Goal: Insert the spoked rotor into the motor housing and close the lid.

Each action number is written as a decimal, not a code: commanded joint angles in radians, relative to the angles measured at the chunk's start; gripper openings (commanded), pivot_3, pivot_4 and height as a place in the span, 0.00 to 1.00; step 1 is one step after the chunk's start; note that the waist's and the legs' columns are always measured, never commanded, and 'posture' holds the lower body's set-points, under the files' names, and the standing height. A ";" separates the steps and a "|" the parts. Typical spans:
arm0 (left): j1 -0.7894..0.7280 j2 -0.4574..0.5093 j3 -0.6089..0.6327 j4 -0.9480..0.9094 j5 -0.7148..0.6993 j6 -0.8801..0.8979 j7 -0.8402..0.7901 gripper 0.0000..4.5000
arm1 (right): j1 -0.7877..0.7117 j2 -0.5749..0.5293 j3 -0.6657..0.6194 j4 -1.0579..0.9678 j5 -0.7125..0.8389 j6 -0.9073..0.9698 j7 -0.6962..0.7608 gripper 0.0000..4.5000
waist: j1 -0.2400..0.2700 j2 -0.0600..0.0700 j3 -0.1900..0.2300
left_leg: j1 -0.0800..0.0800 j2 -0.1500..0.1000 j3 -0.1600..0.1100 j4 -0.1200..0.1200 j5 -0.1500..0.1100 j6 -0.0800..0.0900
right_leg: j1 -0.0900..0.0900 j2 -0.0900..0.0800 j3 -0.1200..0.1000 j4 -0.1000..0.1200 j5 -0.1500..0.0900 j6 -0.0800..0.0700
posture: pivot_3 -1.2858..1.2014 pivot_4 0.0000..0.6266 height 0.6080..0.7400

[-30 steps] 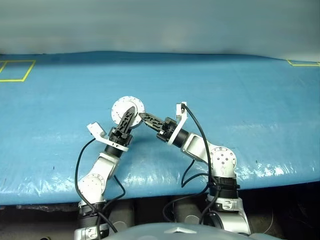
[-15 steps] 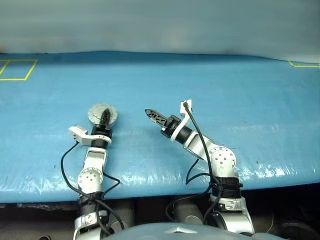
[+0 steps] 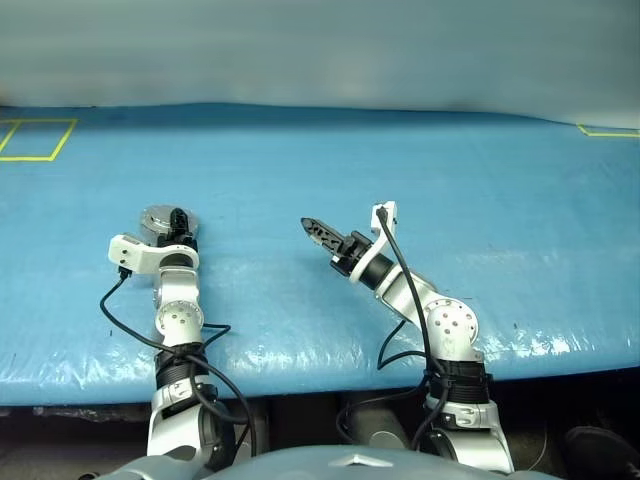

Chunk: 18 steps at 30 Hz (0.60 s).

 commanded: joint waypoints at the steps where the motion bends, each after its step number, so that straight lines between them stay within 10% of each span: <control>1: 0.023 0.013 0.033 -0.054 0.078 -0.058 0.090 0.99 | -0.001 0.000 -0.005 -0.045 0.011 -0.010 0.003 0.63 | -0.002 0.000 0.000 | 0.001 0.000 0.000 0.000 0.000 0.000 | 0.001 0.000 0.000 0.000 0.000 0.000 | 0.52 0.24 1.00; 10: 0.106 0.030 0.025 -0.231 0.275 -0.180 0.165 1.00 | -0.012 -0.004 0.003 -0.031 -0.024 -0.031 0.017 0.63 | 0.008 0.000 0.000 | 0.002 0.000 0.000 0.000 0.000 0.000 | 0.002 0.000 0.000 0.000 0.000 0.000 | 0.52 0.24 1.00; 18: 0.155 0.140 -0.222 -0.380 0.323 -0.286 -0.317 1.00 | 0.019 -0.150 0.169 -0.022 -0.449 -0.445 0.162 0.63 | 0.012 -0.001 -0.001 | -0.003 -0.002 0.002 0.000 0.001 -0.001 | 0.002 -0.002 0.000 -0.009 0.005 0.004 | 0.52 0.24 1.00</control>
